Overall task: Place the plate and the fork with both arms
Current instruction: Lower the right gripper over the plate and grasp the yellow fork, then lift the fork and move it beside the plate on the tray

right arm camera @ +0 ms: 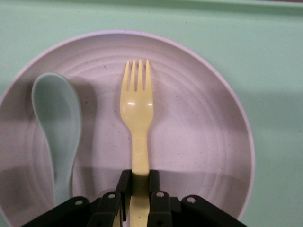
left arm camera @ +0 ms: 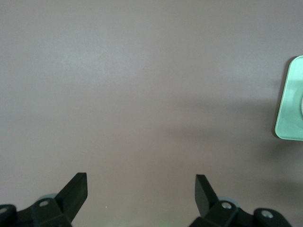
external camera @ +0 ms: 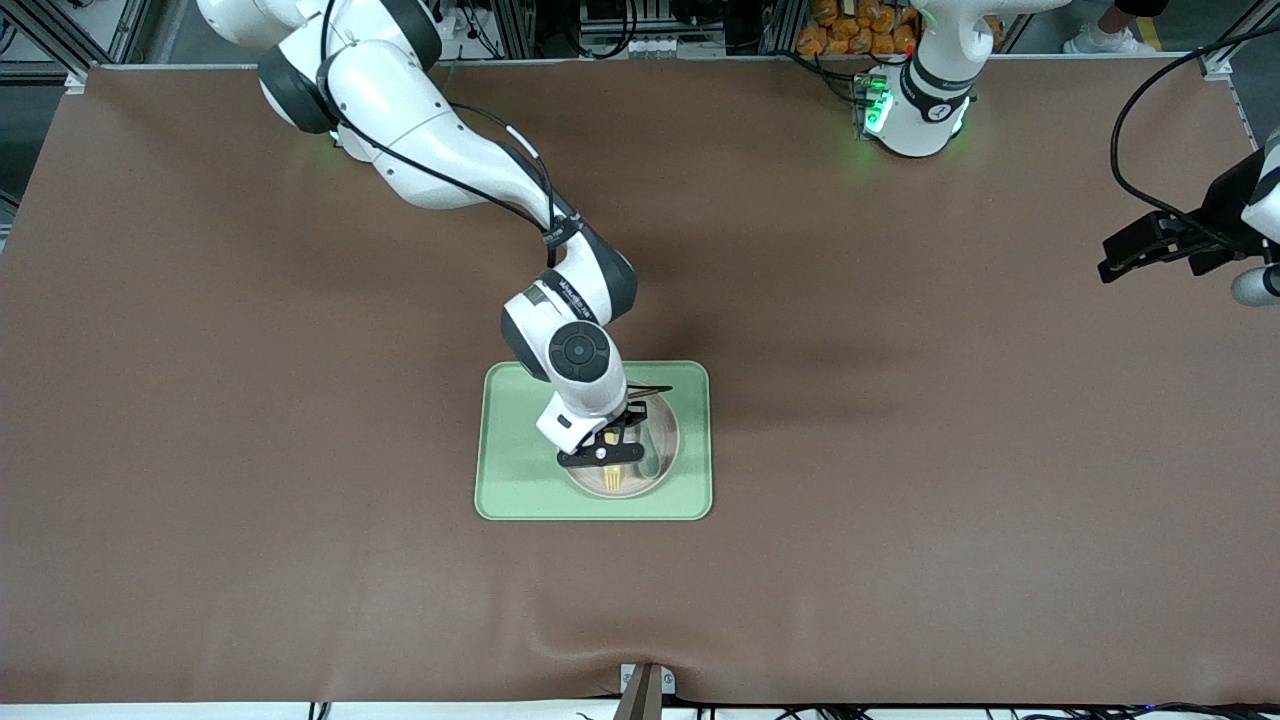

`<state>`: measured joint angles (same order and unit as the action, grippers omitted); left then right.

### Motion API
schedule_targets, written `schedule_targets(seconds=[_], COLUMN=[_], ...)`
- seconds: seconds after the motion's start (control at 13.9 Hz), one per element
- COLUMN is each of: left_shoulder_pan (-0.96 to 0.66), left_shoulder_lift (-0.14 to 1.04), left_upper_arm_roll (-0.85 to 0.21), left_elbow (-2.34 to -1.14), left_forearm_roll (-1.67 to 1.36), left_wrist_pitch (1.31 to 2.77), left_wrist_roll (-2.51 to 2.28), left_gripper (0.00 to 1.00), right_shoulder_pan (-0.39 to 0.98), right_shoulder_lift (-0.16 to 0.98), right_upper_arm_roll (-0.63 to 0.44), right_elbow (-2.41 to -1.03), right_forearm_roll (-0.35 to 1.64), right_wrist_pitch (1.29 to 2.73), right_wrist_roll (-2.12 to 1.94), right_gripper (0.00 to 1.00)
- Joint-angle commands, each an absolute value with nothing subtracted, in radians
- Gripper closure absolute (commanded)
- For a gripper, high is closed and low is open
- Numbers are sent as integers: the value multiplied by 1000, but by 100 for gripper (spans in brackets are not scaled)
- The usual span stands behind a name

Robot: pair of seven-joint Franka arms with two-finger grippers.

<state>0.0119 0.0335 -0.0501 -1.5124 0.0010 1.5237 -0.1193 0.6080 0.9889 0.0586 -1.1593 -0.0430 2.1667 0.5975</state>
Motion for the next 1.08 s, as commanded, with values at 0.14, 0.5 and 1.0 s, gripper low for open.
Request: schedule_targets(seconds=[0.14, 0.5, 1.0], left_shoulder_pan=[17, 17, 18], left_shoulder_lift=[14, 20, 23], left_upper_arm_roll=[-49, -49, -46], left_elbow=[-1532, -1532, -1536], left_forearm_roll=[-5, -3, -3], left_wrist_pitch=[1549, 1572, 1591], left_wrist_roll=[-107, -107, -107], left_gripper=[0, 0, 0], right_shoulder_pan=[597, 520, 440], right_shoulder_lift=[986, 937, 847], right_upper_arm_roll=[64, 66, 66], right_elbow=[-1115, -1109, -1282], right_forearm_roll=[-51, -32, -29], right_wrist_pitch=[2132, 2071, 2051], right_wrist_roll=[646, 602, 522], right_gripper=[91, 91, 91])
